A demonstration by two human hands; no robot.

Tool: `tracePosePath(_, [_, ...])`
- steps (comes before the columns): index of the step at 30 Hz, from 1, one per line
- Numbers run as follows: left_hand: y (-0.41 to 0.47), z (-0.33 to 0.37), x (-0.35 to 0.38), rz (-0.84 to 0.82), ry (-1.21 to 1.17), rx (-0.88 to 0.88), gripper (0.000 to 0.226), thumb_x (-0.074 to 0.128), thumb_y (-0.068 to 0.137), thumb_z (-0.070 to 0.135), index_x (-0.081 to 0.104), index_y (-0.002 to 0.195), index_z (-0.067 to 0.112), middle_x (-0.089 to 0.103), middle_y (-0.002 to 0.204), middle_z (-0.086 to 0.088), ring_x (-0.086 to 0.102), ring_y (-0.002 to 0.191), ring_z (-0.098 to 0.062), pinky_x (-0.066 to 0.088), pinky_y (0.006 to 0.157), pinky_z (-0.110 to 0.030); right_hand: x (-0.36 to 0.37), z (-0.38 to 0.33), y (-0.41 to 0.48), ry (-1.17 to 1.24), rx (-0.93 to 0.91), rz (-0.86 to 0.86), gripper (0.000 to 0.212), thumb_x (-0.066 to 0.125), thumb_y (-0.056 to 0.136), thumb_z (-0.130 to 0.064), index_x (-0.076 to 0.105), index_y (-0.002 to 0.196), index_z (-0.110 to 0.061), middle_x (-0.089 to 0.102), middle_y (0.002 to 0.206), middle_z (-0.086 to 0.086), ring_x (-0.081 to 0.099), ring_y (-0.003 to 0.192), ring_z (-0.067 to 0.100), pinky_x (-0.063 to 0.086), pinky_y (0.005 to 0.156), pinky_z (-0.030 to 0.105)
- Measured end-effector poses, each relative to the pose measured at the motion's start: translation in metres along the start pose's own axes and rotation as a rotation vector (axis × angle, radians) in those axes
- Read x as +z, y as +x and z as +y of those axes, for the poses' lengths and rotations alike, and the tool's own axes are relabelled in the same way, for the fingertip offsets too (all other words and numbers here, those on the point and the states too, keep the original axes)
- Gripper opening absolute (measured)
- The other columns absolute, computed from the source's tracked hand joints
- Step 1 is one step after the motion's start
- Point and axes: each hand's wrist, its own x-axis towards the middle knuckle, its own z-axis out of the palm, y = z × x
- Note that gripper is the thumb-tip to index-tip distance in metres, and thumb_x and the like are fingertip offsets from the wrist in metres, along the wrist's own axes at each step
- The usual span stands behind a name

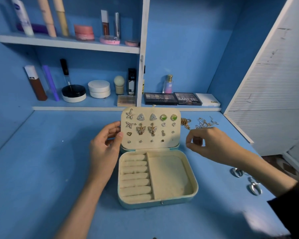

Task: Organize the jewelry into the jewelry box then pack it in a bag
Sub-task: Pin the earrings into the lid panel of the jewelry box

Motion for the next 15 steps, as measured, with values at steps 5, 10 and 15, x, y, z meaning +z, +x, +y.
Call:
tracePosePath(5, [0.0,0.0,-0.001,0.0,0.004,0.01,0.039,0.06,0.088,-0.001,0.063,0.095,0.037,0.069,0.089,0.026,0.064,0.089,0.0,0.049,0.08,-0.013,0.007,-0.013,0.007,-0.03,-0.061,0.038,0.007,0.059,0.087,-0.027,0.064,0.084,-0.024,0.047,0.065,-0.017,0.048,0.065,0.007,0.038,0.058,0.024])
tracePosePath(10, [0.0,0.001,0.0,-0.004,0.001,0.014,0.039,0.06,0.087,-0.002,0.063,0.095,0.036,0.069,0.088,0.026,0.063,0.088,0.002,0.047,0.078,-0.011,0.012,-0.017,0.013,-0.034,-0.047,0.05,0.01,0.057,0.087,-0.029,0.064,0.082,-0.024,0.048,0.063,-0.015,0.046,0.063,0.008,0.035,0.056,0.026])
tracePosePath(15, [-0.001,0.002,-0.001,-0.006,-0.013,0.01,0.039,0.06,0.087,-0.003,0.063,0.095,0.035,0.069,0.088,0.026,0.063,0.087,0.003,0.047,0.077,-0.01,0.015,-0.022,0.017,-0.059,-0.014,0.065,0.011,0.058,0.087,-0.032,0.063,0.081,-0.024,0.045,0.062,-0.015,0.047,0.066,0.012,0.039,0.059,0.027])
